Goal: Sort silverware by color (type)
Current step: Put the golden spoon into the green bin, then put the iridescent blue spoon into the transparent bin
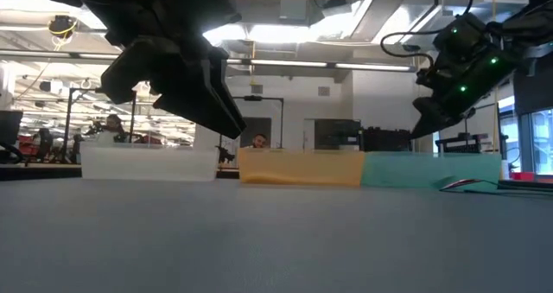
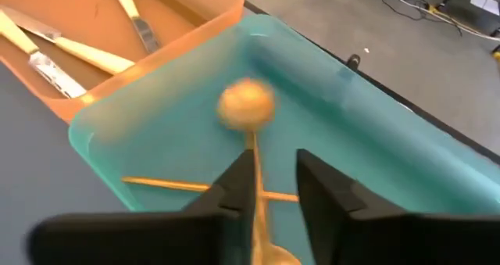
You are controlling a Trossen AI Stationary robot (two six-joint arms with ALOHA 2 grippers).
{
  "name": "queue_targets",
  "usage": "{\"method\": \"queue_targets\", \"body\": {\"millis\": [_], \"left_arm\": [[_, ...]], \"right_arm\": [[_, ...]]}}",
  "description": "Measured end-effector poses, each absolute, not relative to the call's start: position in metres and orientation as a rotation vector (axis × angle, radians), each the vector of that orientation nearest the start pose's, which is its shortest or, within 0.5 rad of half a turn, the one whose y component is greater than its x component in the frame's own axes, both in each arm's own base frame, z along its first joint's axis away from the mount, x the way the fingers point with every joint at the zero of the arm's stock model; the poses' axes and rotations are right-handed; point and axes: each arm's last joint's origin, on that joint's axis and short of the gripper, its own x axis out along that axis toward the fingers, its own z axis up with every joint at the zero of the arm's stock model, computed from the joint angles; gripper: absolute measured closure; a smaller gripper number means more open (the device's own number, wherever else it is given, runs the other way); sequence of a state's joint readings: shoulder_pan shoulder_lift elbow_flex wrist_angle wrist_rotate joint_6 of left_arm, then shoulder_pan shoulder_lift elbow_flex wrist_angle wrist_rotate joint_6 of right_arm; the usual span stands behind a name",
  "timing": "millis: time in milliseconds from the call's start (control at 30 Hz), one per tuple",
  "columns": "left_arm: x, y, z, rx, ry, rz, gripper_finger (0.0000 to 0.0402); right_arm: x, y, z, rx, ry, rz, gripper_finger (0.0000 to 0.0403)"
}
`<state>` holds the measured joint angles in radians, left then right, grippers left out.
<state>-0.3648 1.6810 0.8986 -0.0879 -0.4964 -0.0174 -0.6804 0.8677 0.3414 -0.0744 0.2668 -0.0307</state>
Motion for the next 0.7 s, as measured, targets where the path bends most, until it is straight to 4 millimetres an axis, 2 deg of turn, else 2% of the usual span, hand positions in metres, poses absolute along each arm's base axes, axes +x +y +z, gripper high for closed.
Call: {"method": "queue_targets", "body": {"millis": [167,300,500,700], "left_arm": [[0.309,-0.103,0.164,0.347,0.79,0.13,0.0275],[0.309,-0.102,0.164,0.339,0.79,0.135,0.0275],[0.309,-0.103,0.164,0.312,0.791,0.129,0.0275],[0.309,-0.104,0.164,0.309,0.791,0.124,0.0275]], "right_arm": [[0.13,-0.115,0.197,0.105,0.645,-0.907,0.0248],[0.133,-0.116,0.212,0.132,0.647,-0.855,0.022],[0.139,-0.11,0.217,0.236,0.596,-0.668,0.0218],[0.156,-0.082,0.215,0.29,0.602,-0.418,0.0229]]}}
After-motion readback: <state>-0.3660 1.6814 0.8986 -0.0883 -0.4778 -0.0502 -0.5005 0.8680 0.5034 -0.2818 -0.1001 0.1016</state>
